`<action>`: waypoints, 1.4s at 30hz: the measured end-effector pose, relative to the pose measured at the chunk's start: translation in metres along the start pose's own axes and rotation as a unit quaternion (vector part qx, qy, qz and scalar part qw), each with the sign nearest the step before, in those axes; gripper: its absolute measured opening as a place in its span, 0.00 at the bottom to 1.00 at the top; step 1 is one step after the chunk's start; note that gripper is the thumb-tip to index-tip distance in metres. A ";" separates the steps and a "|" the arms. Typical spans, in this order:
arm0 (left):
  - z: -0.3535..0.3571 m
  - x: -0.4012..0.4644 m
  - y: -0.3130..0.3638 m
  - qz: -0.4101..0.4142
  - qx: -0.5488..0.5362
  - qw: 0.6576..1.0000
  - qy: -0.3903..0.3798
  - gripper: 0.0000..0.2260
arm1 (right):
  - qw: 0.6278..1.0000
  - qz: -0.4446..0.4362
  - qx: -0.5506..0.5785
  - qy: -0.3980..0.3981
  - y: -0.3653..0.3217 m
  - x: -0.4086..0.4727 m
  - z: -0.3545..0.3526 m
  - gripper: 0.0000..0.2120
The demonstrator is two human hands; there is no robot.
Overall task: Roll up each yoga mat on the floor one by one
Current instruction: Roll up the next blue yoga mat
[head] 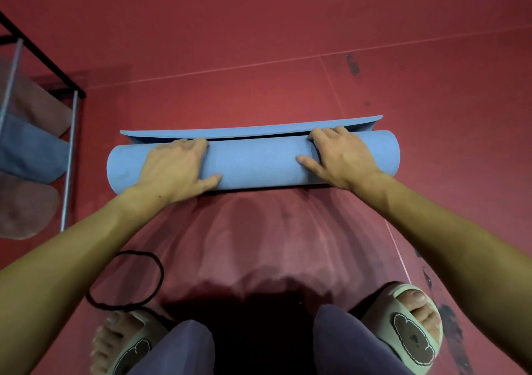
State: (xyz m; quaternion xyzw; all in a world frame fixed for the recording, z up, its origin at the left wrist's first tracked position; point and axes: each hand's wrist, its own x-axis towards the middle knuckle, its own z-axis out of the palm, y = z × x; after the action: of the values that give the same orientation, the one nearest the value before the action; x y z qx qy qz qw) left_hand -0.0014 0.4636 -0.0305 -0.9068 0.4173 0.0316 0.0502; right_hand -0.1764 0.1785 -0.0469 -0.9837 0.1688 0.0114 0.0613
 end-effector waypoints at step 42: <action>-0.003 0.081 0.049 0.053 -0.234 0.931 -0.275 0.56 | 0.966 0.220 0.047 0.131 0.003 -0.042 0.020 0.30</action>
State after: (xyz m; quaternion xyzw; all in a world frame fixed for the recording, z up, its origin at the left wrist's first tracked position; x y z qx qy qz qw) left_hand 0.0137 0.3707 -0.0385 -0.8251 0.4155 0.3792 -0.0521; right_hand -0.2171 0.1915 -0.0650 -0.9113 0.3878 -0.1123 0.0808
